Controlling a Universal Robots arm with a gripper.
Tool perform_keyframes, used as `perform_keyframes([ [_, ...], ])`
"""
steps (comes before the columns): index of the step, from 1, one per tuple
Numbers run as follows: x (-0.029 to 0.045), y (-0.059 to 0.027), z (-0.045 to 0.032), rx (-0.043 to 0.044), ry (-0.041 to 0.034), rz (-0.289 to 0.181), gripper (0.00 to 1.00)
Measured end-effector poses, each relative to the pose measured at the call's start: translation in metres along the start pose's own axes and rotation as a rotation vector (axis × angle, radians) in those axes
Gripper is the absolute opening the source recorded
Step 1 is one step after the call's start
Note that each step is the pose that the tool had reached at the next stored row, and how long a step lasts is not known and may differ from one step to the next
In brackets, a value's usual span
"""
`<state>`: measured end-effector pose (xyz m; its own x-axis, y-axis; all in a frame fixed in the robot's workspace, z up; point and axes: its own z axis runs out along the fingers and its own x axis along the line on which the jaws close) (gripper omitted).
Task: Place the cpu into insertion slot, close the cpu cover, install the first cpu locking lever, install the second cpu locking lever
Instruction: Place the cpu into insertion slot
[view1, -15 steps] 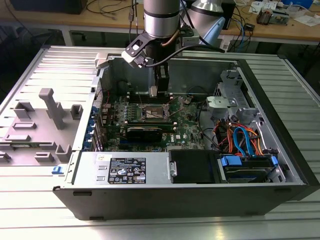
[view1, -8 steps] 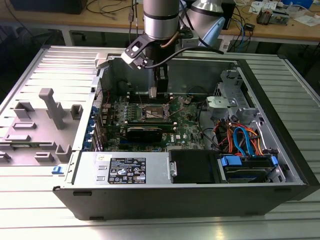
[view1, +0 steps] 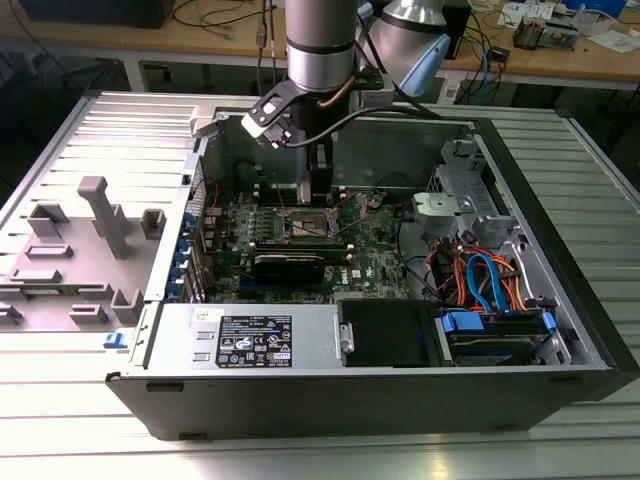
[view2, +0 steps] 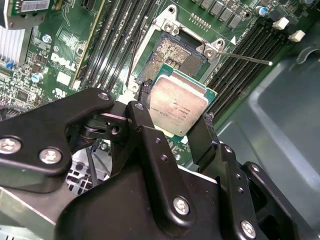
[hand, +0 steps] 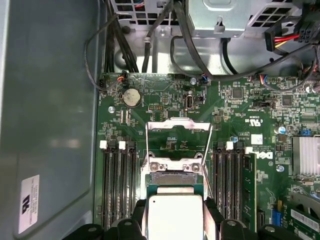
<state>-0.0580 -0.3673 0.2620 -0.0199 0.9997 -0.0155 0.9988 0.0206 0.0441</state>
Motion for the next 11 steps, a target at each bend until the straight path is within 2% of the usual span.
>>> perform_keyframes([
  [3,-0.0001,-0.0005,0.0033,0.0001,-0.003,0.0,0.54],
  [9,0.0,-0.0016,0.0112,0.0033,-0.0031,0.0,0.54],
  [11,0.0,-0.0016,0.0117,0.0037,-0.0032,0.0,0.54],
])
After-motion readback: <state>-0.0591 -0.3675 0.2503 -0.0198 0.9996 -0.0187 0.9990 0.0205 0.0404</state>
